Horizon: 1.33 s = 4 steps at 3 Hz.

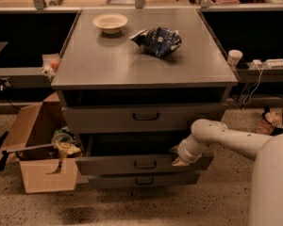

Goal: Open middle drawer

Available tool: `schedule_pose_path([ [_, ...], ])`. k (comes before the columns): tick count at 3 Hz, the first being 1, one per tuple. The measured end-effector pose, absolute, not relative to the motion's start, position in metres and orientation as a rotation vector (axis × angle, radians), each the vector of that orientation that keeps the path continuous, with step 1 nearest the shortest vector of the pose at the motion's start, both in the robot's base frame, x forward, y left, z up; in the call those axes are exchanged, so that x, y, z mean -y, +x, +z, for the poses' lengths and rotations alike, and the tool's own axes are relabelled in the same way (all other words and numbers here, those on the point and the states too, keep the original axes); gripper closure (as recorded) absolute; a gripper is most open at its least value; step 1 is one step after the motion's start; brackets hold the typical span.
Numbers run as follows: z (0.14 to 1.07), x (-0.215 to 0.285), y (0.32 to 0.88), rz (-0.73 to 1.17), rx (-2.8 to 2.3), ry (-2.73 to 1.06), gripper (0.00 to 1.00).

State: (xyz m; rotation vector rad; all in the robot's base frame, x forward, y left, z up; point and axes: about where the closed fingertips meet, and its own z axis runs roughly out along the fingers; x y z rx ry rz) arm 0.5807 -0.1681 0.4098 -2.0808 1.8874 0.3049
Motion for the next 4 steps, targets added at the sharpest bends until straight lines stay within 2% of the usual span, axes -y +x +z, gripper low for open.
schedule_pose_path([
  [1, 0.4102, 0.1681, 0.5807, 0.305, -1.887, -2.081, 0.86],
  [4, 0.4101, 0.1681, 0.5806, 0.305, -1.887, -2.081, 0.16],
])
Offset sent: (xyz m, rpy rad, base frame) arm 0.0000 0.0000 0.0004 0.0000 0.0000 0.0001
